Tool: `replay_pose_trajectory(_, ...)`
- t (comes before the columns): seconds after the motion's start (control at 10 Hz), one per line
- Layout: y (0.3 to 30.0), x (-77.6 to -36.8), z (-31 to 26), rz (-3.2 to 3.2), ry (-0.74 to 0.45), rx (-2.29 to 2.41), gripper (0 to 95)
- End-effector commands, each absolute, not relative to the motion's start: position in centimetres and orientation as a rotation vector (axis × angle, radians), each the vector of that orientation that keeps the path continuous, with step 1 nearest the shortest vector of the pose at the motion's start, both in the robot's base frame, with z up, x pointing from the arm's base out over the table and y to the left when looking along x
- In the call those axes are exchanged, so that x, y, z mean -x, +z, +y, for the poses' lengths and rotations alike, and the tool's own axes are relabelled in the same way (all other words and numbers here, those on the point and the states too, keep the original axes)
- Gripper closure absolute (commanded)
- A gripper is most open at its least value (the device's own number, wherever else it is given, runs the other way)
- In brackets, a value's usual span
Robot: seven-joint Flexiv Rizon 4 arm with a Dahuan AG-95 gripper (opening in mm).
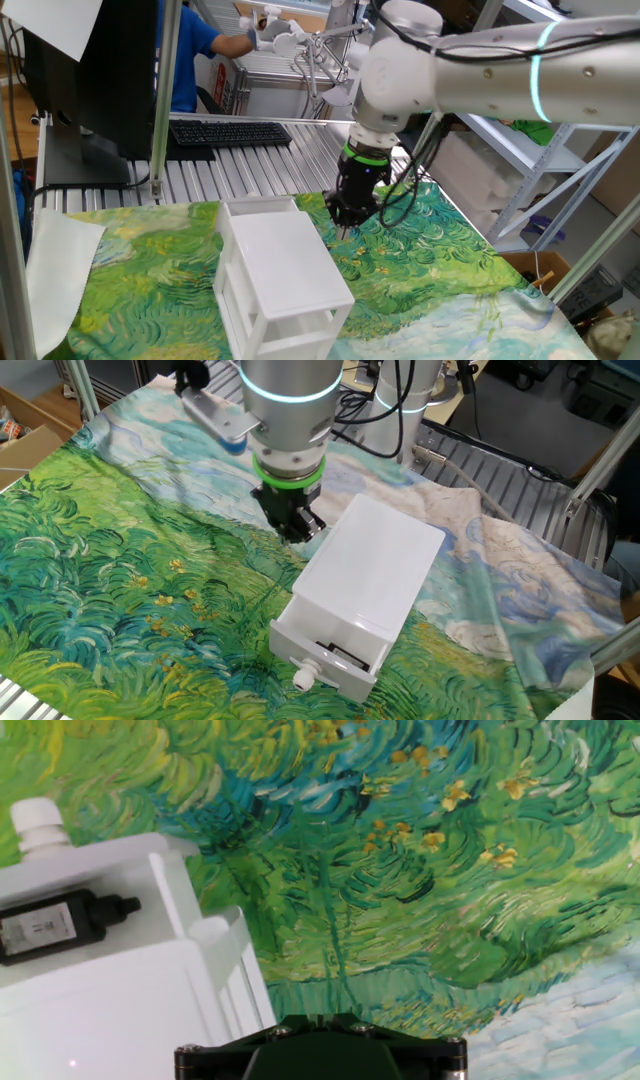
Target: Use the gripper to push and close the drawer
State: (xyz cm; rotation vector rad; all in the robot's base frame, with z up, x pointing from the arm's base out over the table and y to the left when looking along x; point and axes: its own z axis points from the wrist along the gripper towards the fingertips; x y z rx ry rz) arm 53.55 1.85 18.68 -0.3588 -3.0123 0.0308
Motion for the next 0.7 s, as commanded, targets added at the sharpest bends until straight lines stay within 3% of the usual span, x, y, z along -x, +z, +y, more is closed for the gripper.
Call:
replay_pose_trajectory(0.1,18.7,-53.3,1.8,-3.026,0.035,0.371,95.0)
replay_pose_trajectory(0.7,17.6,-55.8,2.0,-3.088,0.029,0.394,95.0)
